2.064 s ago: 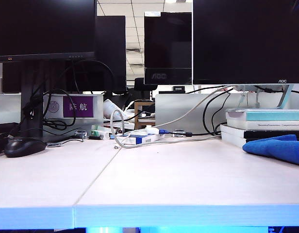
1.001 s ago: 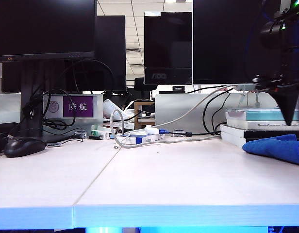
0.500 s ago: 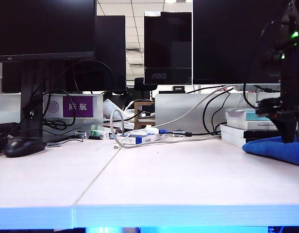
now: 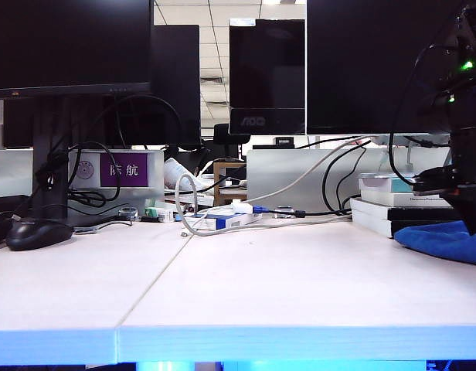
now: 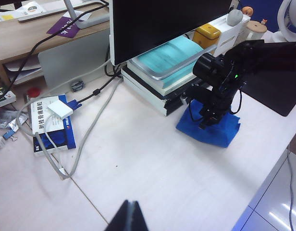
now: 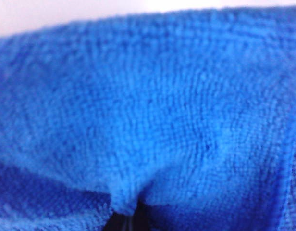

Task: Wipe the table from right to left using the rag.

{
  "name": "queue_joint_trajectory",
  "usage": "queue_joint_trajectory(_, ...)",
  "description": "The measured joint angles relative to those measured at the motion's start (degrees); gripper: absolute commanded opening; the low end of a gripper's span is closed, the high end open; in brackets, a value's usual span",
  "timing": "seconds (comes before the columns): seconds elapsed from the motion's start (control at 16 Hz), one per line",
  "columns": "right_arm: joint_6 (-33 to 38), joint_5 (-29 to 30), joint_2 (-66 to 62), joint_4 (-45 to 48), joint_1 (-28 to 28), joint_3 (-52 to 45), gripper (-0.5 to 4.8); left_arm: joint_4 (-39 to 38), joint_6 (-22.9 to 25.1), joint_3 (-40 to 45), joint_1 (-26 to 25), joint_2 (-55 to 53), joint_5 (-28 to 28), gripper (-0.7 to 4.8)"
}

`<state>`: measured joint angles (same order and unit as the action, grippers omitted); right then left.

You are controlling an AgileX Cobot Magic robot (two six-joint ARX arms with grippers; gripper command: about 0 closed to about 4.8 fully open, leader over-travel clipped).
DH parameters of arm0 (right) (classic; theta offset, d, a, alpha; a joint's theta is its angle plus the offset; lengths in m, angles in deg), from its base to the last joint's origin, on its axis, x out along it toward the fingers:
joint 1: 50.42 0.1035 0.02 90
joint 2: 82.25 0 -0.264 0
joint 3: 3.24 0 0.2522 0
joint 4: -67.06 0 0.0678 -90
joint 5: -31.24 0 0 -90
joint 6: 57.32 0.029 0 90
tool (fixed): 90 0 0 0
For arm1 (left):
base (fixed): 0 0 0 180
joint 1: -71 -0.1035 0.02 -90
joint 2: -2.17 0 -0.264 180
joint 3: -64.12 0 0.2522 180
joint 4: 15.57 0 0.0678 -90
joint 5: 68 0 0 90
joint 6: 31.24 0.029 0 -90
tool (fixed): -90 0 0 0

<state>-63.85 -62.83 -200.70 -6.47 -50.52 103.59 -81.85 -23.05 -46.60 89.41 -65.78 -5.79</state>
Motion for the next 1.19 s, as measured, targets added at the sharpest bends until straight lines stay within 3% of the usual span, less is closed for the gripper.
queue_joint_trajectory(0.38,0.02,3.69,-0.02,-7.17,0.37,-0.04,-0.01,0.0,0.0,0.0,0.0,0.0,0.0,-0.05)
queue_joint_trajectory(1.19,0.46,10.16,-0.07,-7.02,17.99,-0.09,-0.01,-0.26,0.0,0.0,0.0,0.0,0.0,-0.05)
